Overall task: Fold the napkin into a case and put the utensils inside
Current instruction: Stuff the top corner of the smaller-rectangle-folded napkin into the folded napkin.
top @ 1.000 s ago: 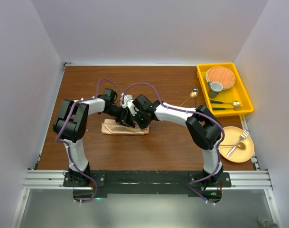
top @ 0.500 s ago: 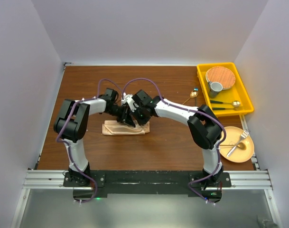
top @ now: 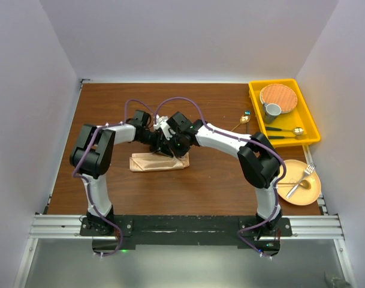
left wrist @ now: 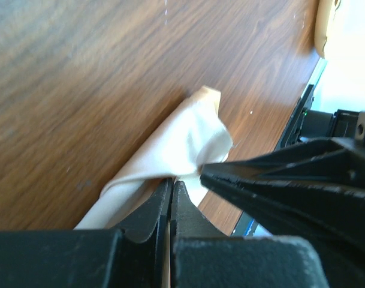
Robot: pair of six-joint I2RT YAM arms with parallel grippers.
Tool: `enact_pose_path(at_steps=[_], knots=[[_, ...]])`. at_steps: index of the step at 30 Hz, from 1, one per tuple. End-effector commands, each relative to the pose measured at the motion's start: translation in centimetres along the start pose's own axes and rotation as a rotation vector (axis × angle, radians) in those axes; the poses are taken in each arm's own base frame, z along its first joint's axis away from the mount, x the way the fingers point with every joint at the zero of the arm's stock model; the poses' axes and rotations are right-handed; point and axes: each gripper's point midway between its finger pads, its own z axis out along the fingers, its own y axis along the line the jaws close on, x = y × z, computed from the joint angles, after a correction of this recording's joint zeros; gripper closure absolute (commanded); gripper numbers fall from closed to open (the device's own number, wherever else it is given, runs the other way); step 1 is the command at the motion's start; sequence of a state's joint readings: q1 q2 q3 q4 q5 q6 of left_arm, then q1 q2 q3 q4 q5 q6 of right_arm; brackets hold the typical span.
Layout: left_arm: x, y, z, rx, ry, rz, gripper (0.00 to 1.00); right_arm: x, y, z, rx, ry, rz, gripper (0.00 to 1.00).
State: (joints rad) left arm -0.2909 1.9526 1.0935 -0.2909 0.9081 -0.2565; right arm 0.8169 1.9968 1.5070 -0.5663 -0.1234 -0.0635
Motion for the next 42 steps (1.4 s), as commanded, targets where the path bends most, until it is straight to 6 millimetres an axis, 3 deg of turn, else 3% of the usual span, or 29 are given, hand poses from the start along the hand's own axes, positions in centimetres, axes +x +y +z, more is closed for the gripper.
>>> enact_pose_path(at_steps=[1,8,18,29,36,42], knots=[[-2.5,-1.7,0.3,0.012,-0.05,0.051,1.0,-0.4,0.4,-0.1,-0.016,-0.014,0.012,1.0],[-1.5,0.7,1.6,-0.065,-0.021,-0.01,1.0,-1.1,0.0,-0.5,0.001,-0.041,0.018,1.0],[0.3,-1.7,0.2,0.008,-0.027,0.158,1.0,-0.1,-1.2,0.6,0.013,-0.012,0.061,1.0],[0.5,-1.9,0.2,-0.012,-0.034,0.249,1.0,-0.4,-1.5,0.1,0.009,-0.028,0.088,1.0],[1.4,-0.4,0.5,-0.08,-0.01,0.236,1.0,-1.6,-1.9,-1.3,-0.001,-0.09,0.15,1.0],[1.7,0.3,0.7,-0.11,0.003,0.238,1.0,-1.4,-1.7,-1.6,-0.013,-0.091,0.163,1.0]])
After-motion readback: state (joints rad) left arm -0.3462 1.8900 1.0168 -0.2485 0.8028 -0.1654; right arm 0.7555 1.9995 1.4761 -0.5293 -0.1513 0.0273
